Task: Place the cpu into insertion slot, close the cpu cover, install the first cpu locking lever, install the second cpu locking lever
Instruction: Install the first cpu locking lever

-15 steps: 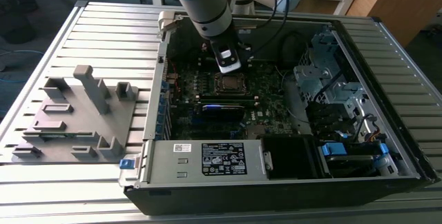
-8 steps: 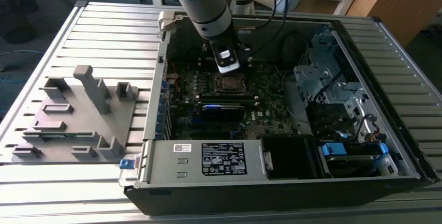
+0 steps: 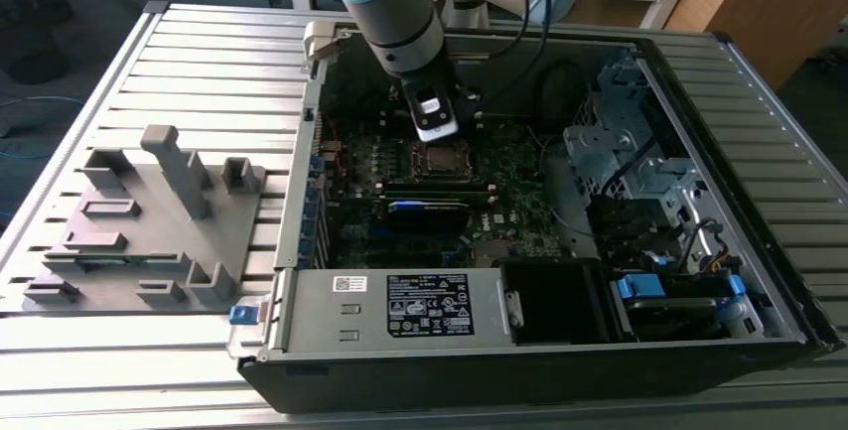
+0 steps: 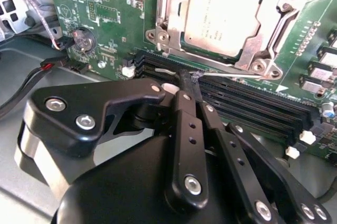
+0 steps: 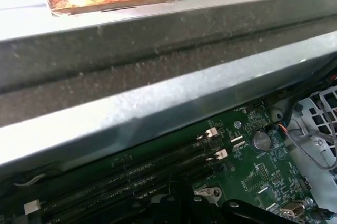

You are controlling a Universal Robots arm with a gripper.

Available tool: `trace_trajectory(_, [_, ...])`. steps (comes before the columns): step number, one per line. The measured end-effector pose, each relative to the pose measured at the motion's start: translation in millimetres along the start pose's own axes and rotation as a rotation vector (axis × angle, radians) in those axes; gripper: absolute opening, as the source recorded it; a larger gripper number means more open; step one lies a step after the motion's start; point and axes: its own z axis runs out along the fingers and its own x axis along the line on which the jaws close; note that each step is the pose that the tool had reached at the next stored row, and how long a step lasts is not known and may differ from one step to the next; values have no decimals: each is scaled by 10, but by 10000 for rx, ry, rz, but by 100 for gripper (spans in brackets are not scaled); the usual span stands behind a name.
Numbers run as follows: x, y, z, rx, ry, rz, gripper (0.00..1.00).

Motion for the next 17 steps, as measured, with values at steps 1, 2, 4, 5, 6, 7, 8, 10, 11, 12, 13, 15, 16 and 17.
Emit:
trace_trajectory(1, [1, -2, 6, 7, -7, 17, 11])
trace_trajectory(2, [1, -3, 10, 14, -15, 32, 11])
trace_trajectory(4, [1, -5, 17, 34, -30, 59, 11])
trace_trajectory(5, [1, -6, 22, 44, -40, 74, 11])
trace_trajectory(6, [2, -8, 27, 55, -50, 91, 11])
trace_trajectory(7, [3, -10, 32, 66, -60, 108, 11])
trace_trajectory(8, [4, -12, 37, 77, -71, 126, 11])
trace_trajectory(10, [7, -16, 48, 94, -91, 159, 11])
trace_trajectory(11, [8, -17, 50, 99, -92, 167, 11])
trace_trajectory(12, [8, -18, 52, 101, -94, 170, 11])
trace_trajectory(13, [10, -19, 56, 101, -98, 176, 11])
trace_trajectory(15, [12, -22, 65, 115, -112, 184, 11])
trace_trajectory(16, [14, -25, 70, 125, -122, 186, 11])
trace_trajectory(17, [15, -27, 76, 134, -132, 188, 11])
